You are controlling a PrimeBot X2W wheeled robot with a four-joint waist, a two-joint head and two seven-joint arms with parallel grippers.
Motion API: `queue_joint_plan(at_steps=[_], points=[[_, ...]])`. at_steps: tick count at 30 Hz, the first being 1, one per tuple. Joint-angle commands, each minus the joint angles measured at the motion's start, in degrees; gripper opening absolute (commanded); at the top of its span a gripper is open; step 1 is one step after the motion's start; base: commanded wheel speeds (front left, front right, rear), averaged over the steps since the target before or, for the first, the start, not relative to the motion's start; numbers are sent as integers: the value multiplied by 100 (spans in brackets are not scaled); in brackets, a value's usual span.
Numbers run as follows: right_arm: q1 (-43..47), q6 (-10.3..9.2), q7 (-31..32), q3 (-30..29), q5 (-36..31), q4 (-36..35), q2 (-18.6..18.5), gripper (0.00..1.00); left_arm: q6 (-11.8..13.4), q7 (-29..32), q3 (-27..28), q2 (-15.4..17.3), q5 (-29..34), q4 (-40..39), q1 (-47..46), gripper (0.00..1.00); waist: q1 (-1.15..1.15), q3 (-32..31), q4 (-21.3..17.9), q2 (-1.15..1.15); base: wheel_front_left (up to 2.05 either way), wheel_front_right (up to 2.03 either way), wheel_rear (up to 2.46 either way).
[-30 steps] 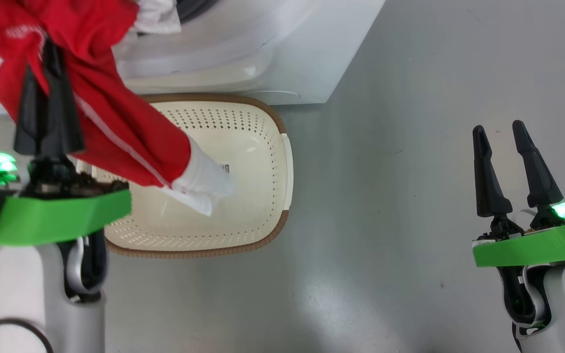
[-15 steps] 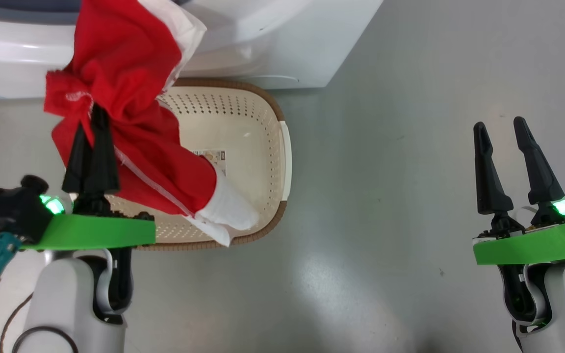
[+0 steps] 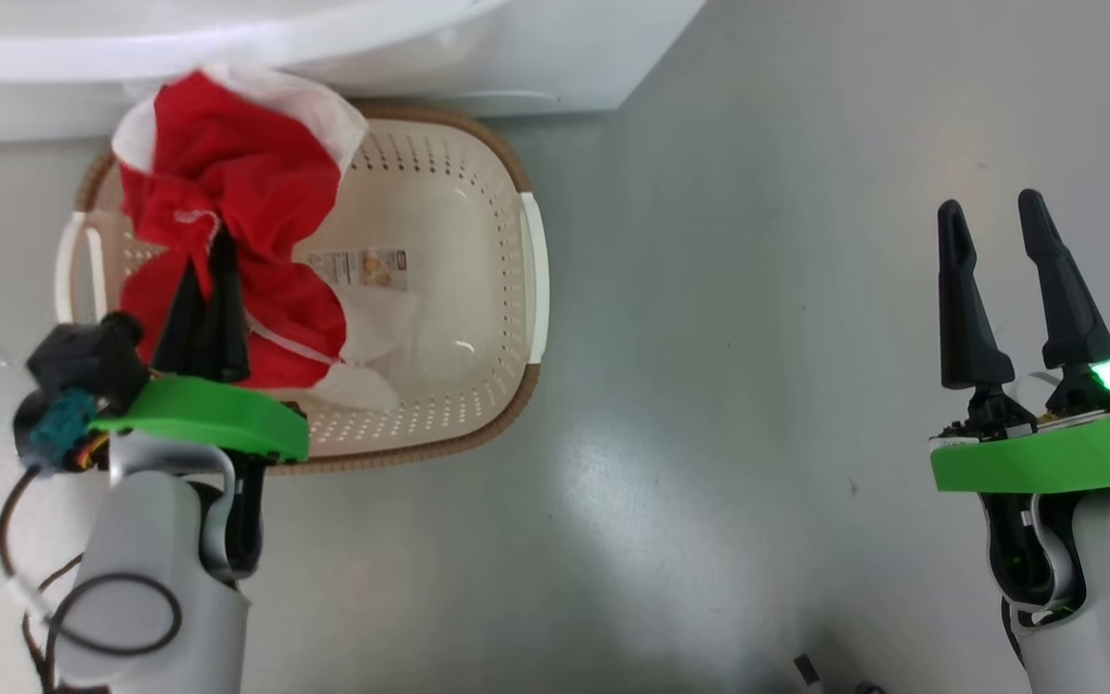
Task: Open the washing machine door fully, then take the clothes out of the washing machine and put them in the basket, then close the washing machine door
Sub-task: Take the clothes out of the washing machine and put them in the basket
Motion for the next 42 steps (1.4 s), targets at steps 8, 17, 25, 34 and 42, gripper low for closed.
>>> queue_joint_plan(at_steps=[8, 17, 25, 34, 42], points=[[-61, 37, -36, 80, 14, -189, 22, 100, -183, -29, 145, 133, 536, 1276, -576, 0, 0, 431, -83, 0, 0, 0, 0], [-127, 37, -36, 109, 1, -235, 28, 100, -196, -29, 126, 173, 875, 2152, -1161, 2, 0, 653, -104, 0, 0, 0, 0], [-158, 37, -36, 116, -1, -212, 40, 100, -200, -29, 222, 197, 920, 2368, -1333, 97, 0, 654, -141, 0, 0, 0, 0], [-113, 37, -36, 82, 1, -155, 21, 100, -231, -29, 349, 173, 876, 2287, -1165, 100, 0, 411, -76, 0, 0, 0, 0], [-29, 37, -36, 72, -2, -78, -83, 100, -255, -29, 469, 144, 789, 1826, -786, 100, 0, -20, -5, 0, 0, 0, 0]])
